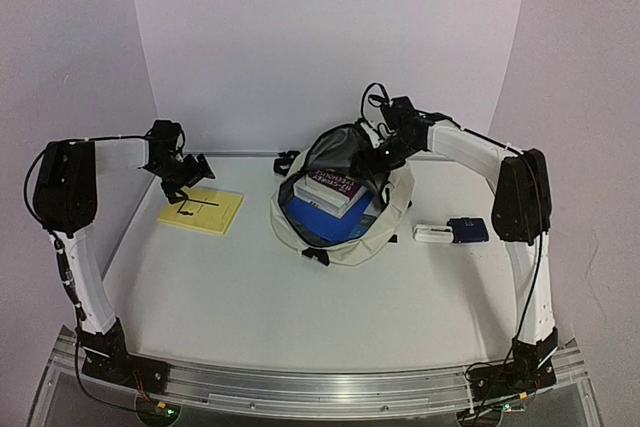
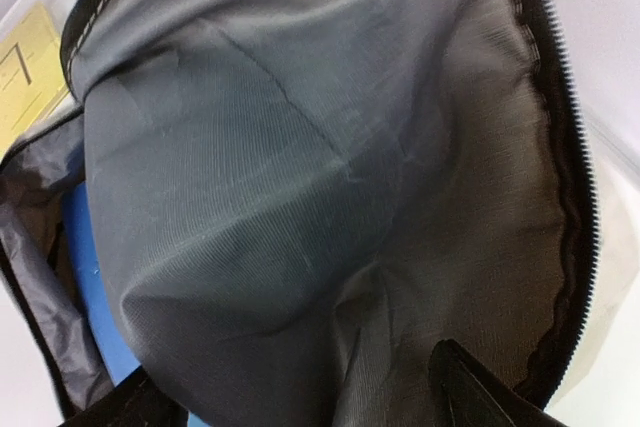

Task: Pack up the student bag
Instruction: Move the book to the center of the board.

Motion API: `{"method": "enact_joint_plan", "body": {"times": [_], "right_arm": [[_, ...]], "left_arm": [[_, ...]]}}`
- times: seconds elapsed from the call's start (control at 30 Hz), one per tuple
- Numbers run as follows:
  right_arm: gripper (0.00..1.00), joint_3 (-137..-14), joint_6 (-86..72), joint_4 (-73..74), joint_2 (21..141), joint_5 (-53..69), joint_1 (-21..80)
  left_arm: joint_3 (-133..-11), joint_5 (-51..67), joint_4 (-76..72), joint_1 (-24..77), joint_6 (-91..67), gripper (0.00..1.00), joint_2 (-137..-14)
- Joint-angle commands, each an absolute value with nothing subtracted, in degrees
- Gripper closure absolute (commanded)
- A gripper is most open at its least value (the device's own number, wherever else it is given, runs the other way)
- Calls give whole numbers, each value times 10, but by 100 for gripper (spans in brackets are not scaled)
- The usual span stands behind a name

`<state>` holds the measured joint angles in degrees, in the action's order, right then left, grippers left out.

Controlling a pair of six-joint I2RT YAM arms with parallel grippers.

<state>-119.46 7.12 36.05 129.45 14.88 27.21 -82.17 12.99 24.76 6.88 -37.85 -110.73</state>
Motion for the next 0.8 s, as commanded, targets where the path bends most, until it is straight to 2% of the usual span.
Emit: {"method": "enact_joint_plan", "body": {"times": [0.0,0.2,0.43,0.53,0.77], "right_arm": [[13,-1158,52,363,1217,200,278],[9,-1101,46,364,1160,240,283],[8,-1066,48,366,1135,239,288],[8,-1056,45,367,1126,250,290],[9,-1009,44,367,1093,280,337]], "left_arm": [[-952,91,331,66,-296,2,-1177],[-1135,3,418,64,-232,2,-1310],[-1282,-78,499,58,-180,2,-1430],[-1270,-80,504,57,-182,4,-1435],[-1067,-58,453,72,-228,12,-1327]]}}
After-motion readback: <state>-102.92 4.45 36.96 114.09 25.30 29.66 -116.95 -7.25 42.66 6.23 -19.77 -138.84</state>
